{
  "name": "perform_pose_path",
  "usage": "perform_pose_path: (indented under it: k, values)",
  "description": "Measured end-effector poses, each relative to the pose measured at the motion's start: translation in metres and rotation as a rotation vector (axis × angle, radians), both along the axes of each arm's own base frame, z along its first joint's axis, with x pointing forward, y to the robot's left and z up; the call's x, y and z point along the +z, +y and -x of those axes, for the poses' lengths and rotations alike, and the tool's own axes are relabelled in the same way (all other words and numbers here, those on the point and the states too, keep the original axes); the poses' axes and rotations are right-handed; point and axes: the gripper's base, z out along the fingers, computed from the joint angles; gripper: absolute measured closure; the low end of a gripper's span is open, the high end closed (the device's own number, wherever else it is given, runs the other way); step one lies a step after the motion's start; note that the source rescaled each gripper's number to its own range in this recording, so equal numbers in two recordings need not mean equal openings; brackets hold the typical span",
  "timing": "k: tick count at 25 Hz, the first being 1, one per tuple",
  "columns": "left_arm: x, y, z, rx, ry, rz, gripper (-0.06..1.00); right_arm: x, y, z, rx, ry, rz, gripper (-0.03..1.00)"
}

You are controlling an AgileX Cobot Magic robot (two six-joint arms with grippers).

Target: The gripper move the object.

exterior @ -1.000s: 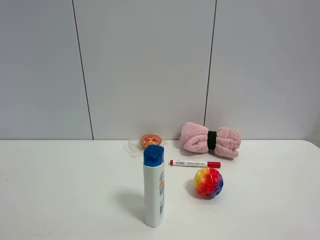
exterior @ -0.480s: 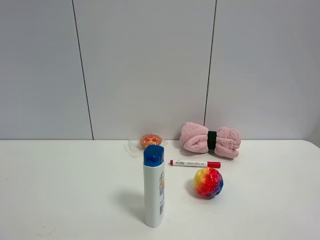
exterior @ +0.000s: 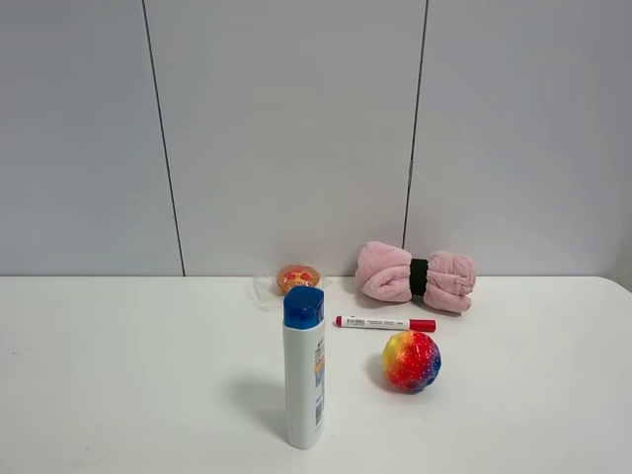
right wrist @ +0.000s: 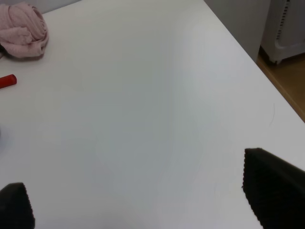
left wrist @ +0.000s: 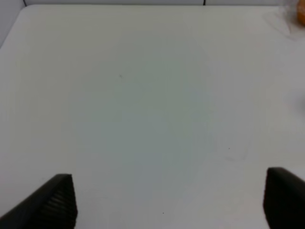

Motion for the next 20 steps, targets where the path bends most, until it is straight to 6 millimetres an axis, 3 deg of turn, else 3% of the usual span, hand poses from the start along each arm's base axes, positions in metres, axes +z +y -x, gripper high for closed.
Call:
perform_pose_path:
  k: [20]
  values:
    - [0.0, 0.0, 0.0, 0.0, 0.0, 0.0, -0.03, 0.0, 0.0, 0.0, 0.0, 0.0, 0.0, -0.03]
